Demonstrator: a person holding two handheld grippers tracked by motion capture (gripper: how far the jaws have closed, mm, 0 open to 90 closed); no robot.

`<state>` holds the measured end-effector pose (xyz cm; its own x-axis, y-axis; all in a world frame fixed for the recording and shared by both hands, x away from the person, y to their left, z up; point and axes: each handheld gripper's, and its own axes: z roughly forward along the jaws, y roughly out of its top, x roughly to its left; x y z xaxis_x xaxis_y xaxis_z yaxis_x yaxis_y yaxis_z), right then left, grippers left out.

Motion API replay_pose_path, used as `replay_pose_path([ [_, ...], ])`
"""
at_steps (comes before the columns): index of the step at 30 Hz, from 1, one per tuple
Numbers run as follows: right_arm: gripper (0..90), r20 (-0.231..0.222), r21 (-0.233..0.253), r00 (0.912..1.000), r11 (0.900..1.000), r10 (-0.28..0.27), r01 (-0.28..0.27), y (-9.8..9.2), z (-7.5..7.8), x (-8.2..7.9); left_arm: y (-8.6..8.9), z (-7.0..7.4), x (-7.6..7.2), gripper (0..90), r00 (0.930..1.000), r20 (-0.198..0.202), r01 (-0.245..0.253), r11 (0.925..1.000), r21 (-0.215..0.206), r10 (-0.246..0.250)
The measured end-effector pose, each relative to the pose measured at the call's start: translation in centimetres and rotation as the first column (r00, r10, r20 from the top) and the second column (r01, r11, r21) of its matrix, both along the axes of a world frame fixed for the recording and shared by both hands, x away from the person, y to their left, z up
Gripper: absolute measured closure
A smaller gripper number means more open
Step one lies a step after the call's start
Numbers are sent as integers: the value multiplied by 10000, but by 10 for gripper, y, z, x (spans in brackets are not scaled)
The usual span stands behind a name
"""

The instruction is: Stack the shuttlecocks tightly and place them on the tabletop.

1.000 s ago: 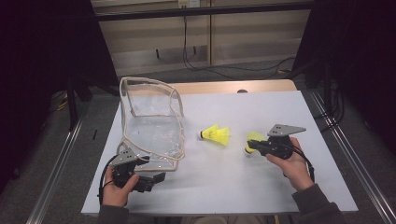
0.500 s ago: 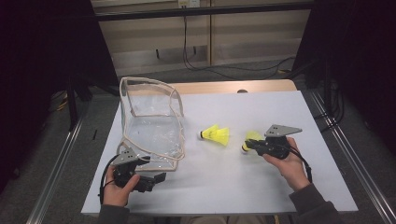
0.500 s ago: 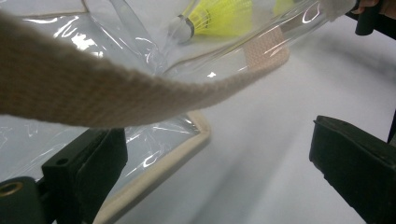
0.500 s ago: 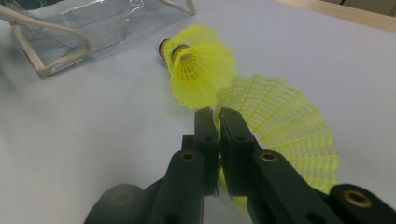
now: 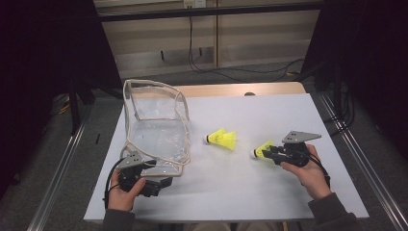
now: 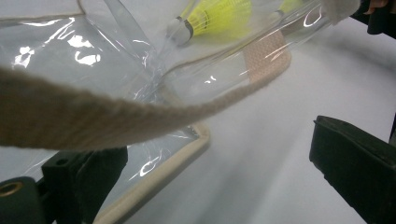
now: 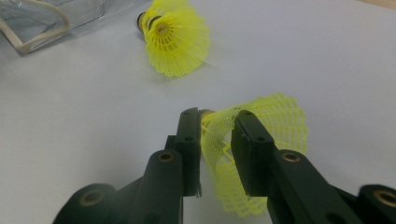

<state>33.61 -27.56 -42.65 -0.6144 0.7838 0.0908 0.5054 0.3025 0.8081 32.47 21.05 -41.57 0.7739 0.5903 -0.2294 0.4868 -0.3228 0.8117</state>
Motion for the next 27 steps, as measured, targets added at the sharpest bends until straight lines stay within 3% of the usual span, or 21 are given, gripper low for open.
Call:
replay_pose_path([
  [20,592,-311,-19,9995,10000,-10,9,-8,-5,-6,1,2,-2,42,9999,97,-45,9999,-102,46],
  [27,630,-324,-199,9995,9998,50,-57,-11,-6,-8,1,2,-1,42,9999,115,-28,10000,-84,29],
])
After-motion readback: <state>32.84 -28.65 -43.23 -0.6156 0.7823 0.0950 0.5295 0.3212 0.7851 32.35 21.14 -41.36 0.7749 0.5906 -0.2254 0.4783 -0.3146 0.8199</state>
